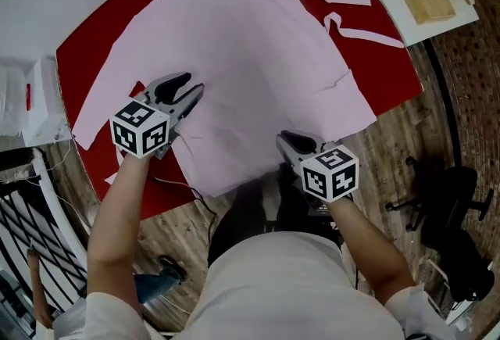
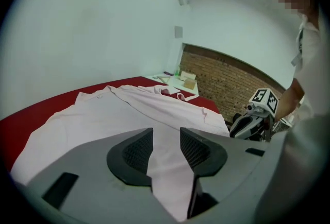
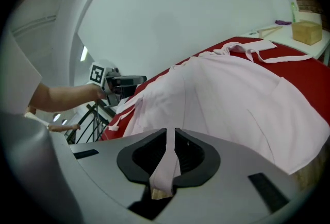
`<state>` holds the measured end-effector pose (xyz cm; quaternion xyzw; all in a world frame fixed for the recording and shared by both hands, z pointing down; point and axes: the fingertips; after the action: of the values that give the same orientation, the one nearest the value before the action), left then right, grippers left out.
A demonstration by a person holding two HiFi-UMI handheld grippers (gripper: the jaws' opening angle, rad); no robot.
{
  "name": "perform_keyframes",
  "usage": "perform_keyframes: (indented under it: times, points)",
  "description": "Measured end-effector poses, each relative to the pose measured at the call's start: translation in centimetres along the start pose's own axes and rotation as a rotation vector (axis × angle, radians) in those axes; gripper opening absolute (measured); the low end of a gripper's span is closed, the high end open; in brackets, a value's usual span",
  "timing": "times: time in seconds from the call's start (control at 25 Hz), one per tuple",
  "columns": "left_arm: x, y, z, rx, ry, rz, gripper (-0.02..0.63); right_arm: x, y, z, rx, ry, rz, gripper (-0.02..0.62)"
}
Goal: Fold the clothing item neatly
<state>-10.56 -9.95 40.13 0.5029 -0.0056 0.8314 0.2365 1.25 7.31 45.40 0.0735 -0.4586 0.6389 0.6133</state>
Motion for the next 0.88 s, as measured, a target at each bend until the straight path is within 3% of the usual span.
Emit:
perform_keyframes:
  times: [0.12,0.36,0.6,0.88]
  points:
    - [0.5,1.6,2.0,0.043,0.066,0.035,0.157,1.0,0.0,1.3,0.048,0.008,0.018,0.094]
    - [1.2,3.5,6.6,0.098,0.167,0.097,0.158,3.5,-0.2,2.7,0.151,0.075,-0.013,0.095]
    - [1.9,6.3,10.8,0.071,0.262,0.125,0.158,6.1,-0.5,3.0,0.244,0.134,-0.036,0.095]
    - [3.3,8.2,13.7,0.037,0.379,0.155,0.158,7.4,-0.6,3.0,0.273,0.162,-0.036,0.094]
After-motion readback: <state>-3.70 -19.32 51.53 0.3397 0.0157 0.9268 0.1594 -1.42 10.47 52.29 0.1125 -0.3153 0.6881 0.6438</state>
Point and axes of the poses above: the fingertips, and each gripper's own axes: z forward along the fingers, y to its left, x out of its underside, and after that the axes turned 4 degrees about -y, right-handed
